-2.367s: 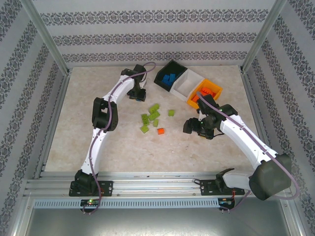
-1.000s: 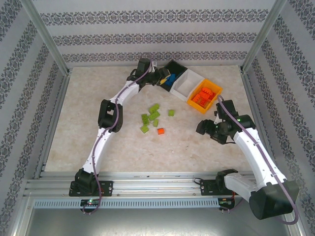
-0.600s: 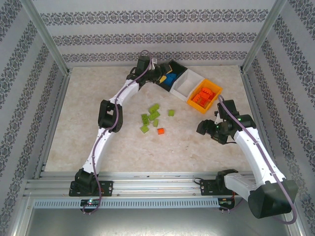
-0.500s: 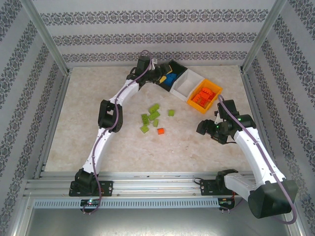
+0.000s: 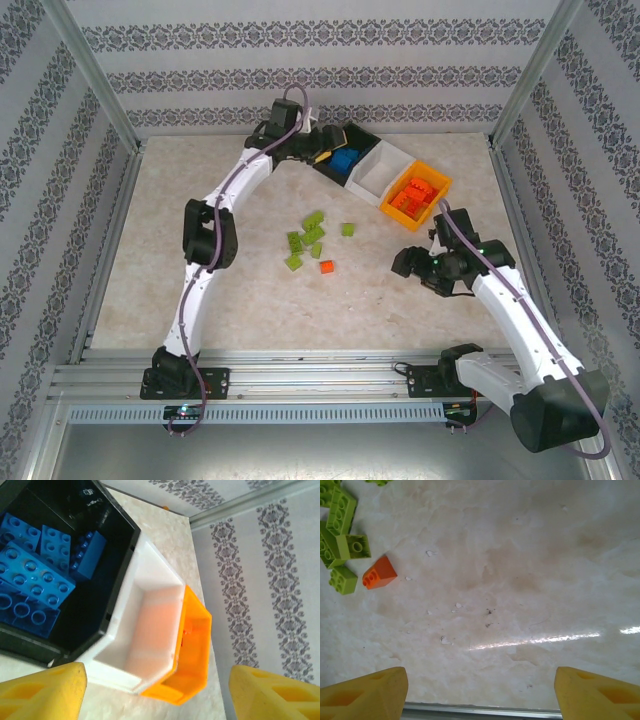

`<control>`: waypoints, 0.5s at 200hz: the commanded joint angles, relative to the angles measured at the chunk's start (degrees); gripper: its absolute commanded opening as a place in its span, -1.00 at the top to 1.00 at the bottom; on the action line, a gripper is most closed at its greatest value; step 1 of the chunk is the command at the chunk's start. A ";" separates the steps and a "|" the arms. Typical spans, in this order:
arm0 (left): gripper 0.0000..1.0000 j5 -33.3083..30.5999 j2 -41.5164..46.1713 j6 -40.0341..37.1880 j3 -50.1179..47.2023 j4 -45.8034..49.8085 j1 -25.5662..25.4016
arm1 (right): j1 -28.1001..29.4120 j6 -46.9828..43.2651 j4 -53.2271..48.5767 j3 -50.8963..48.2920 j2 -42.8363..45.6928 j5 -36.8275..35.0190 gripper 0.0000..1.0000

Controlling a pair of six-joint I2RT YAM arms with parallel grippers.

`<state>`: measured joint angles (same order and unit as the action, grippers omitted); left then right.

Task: Sort the legos into containers by color

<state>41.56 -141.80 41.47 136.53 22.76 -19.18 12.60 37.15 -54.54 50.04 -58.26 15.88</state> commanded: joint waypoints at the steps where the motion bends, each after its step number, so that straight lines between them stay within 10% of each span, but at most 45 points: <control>1: -0.52 -1.81 7.62 -10.06 -5.92 7.03 -0.34 | 1.54 3.26 2.63 -0.73 0.37 -1.05 -0.55; 100: -0.55 -11.84 44.76 -16.47 -56.56 0.77 7.18 | 7.03 -4.20 2.63 21.66 -27.95 -3.06 -0.54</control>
<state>32.77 -103.35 29.15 85.25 24.25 -13.17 17.82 37.45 -50.85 63.75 -78.70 15.11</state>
